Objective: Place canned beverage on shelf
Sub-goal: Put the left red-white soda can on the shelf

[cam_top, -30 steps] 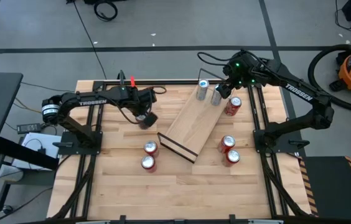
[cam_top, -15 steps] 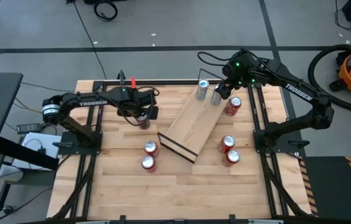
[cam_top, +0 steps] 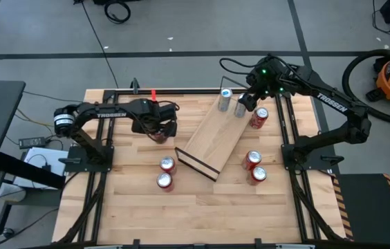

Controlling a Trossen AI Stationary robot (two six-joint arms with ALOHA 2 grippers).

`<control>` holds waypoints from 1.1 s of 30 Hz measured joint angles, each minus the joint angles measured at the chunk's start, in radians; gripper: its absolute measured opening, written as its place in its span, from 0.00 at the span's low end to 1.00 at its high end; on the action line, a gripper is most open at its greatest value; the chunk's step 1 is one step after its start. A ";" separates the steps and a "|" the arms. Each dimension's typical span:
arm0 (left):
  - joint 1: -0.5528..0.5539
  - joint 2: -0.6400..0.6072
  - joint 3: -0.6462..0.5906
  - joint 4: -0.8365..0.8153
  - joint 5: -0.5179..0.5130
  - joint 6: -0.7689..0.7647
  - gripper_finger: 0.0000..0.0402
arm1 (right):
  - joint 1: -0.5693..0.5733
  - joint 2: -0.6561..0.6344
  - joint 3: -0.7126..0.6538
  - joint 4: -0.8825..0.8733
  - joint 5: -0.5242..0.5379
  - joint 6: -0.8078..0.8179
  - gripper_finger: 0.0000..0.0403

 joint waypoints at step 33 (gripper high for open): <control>0.053 0.008 0.004 0.077 0.027 1.495 0.84 | 0.000 0.000 0.000 0.024 -0.004 0.043 0.86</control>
